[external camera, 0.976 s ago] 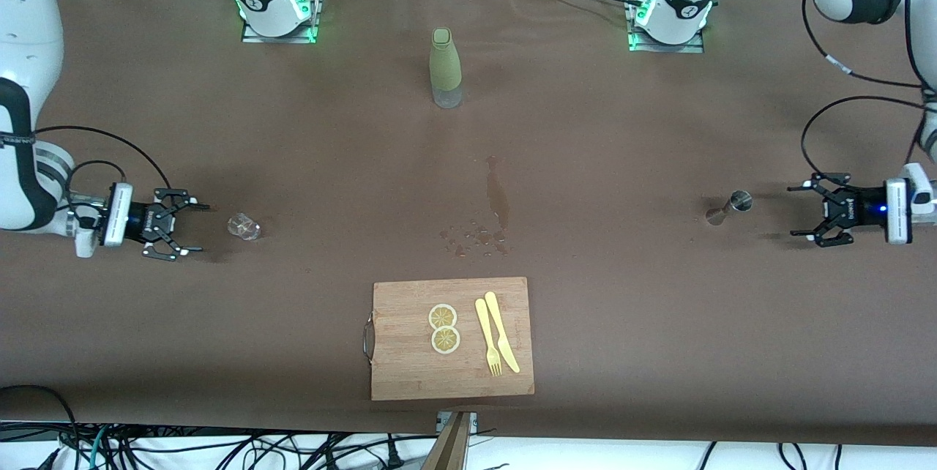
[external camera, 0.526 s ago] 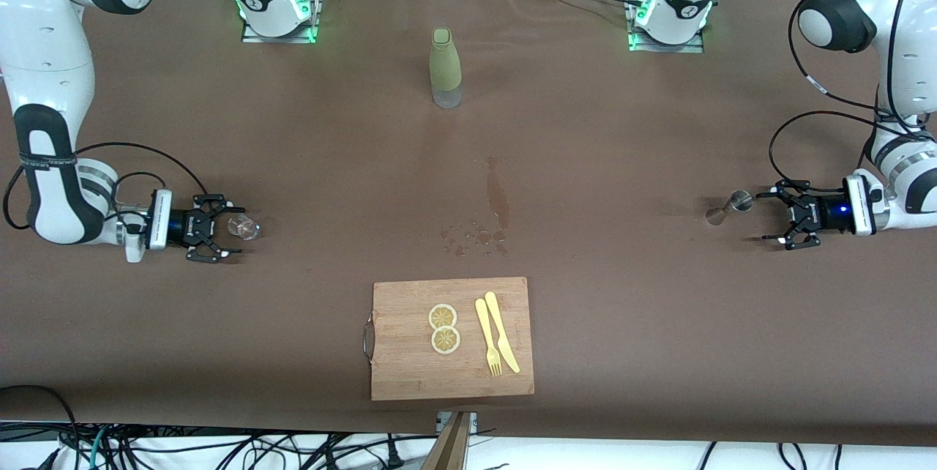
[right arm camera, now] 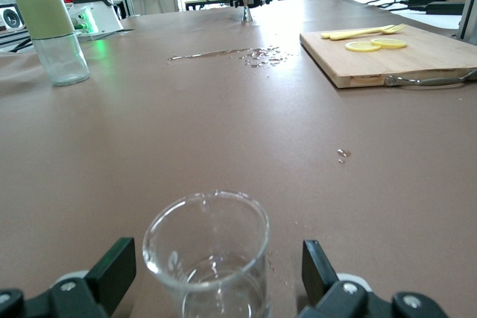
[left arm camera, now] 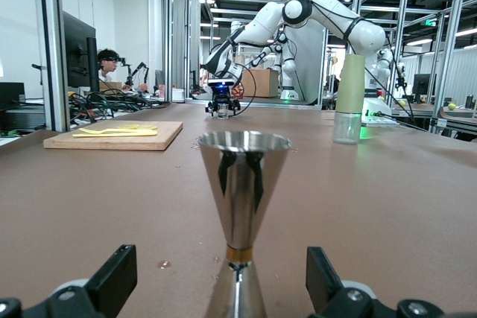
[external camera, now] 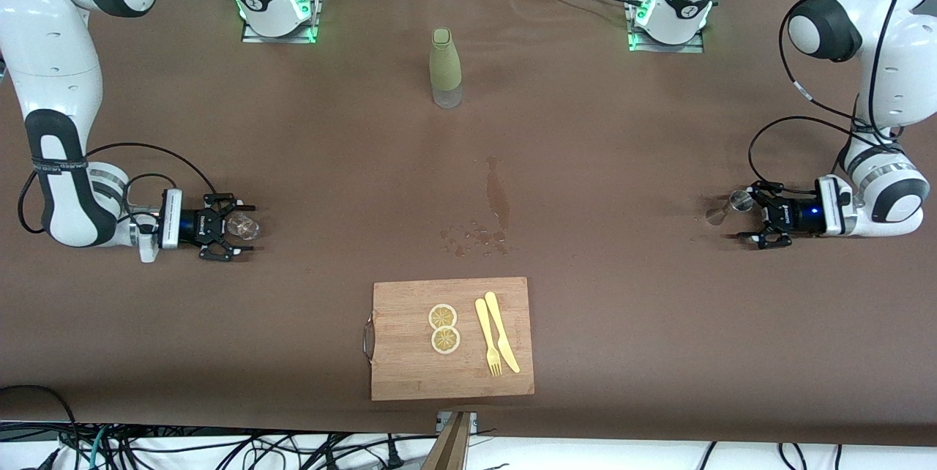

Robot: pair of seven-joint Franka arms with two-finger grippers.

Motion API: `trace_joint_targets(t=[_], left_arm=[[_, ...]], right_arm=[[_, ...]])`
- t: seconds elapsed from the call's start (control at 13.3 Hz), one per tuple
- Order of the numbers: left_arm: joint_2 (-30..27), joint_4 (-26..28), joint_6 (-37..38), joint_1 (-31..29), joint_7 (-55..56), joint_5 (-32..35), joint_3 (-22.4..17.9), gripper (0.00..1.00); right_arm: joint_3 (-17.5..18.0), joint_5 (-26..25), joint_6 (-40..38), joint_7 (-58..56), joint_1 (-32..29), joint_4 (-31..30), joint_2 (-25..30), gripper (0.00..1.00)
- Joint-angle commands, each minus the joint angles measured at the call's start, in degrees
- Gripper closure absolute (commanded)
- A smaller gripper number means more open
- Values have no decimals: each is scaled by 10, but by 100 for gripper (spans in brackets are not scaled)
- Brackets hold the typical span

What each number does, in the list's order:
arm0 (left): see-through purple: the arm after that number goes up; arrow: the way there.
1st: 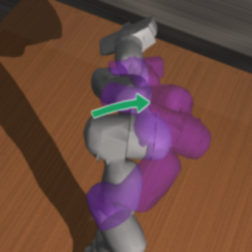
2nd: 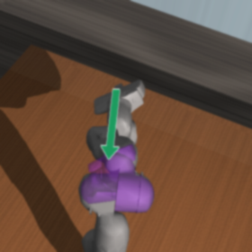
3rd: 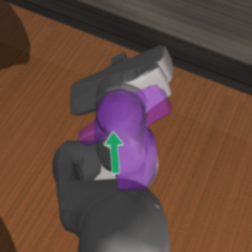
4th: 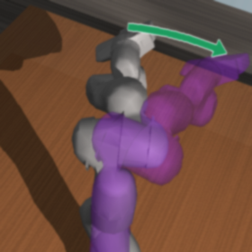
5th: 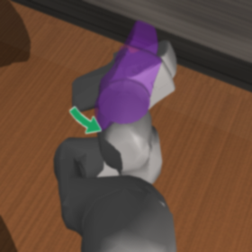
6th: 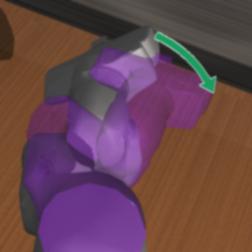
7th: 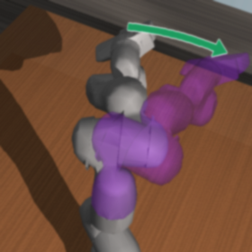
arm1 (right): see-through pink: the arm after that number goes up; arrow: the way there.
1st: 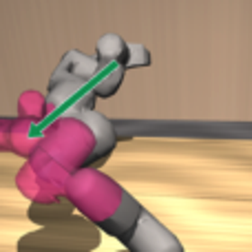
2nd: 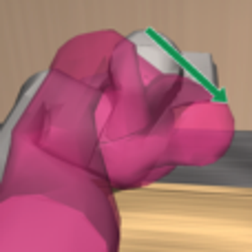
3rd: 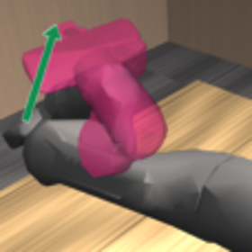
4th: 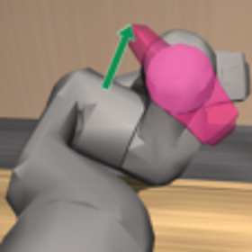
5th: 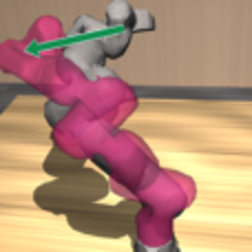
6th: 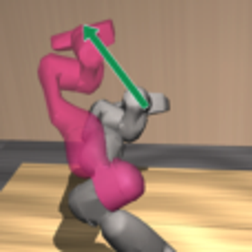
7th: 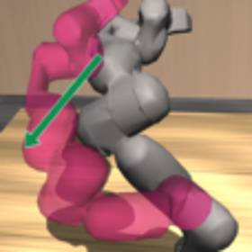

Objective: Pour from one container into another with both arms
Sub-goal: 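Grasp the glass cup with the right gripper while the left gripper grasps the jigger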

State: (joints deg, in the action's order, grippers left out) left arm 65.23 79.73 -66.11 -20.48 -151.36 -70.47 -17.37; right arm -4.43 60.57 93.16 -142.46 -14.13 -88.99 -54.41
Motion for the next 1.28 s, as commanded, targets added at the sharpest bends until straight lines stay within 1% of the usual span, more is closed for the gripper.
trace_joint_targets(t=[0.0,0.08,0.15,0.23,0.3,0.38,0.45,0.6,0.68,0.75,0.98,1.2], left_arm=[[-2,16,-2,10,-55,-3,-5,0],[-2,22,1,12,-55,-2,-4,0],[-2,27,4,17,-54,-1,-2,0],[-2,30,9,17,-54,-1,-1,0],[-3,32,12,18,-54,-1,-1,0],[-5,36,13,19,-54,0,-1,0],[-6,41,13,19,-54,0,-1,0],[-7,40,15,19,-53,2,-1,0],[-8,40,16,19,-53,7,-2,0],[-9,40,17,19,-53,12,-2,0],[-10,40,20,17,-53,12,-4,2],[-12,38,23,14,-48,12,-6,19]], right_arm=[[10,14,-10,-6,-4,15,-12,1],[10,14,-10,-6,-4,15,-13,2],[10,14,-10,-6,-4,15,-16,5],[11,14,-10,-6,-4,15,-16,12],[11,15,-10,-7,-4,15,-16,22],[12,18,-10,-8,-4,15,-16,38],[11,20,-10,-8,-5,15,-16,58],[11,22,-10,-8,-5,15,-16,77],[11,22,-10,-8,-5,15,-16,85],[11,22,-11,-7,-6,15,-16,88],[12,24,-25,3,-6,15,-14,88],[13,47,-49,45,-5,21,-10,89]])
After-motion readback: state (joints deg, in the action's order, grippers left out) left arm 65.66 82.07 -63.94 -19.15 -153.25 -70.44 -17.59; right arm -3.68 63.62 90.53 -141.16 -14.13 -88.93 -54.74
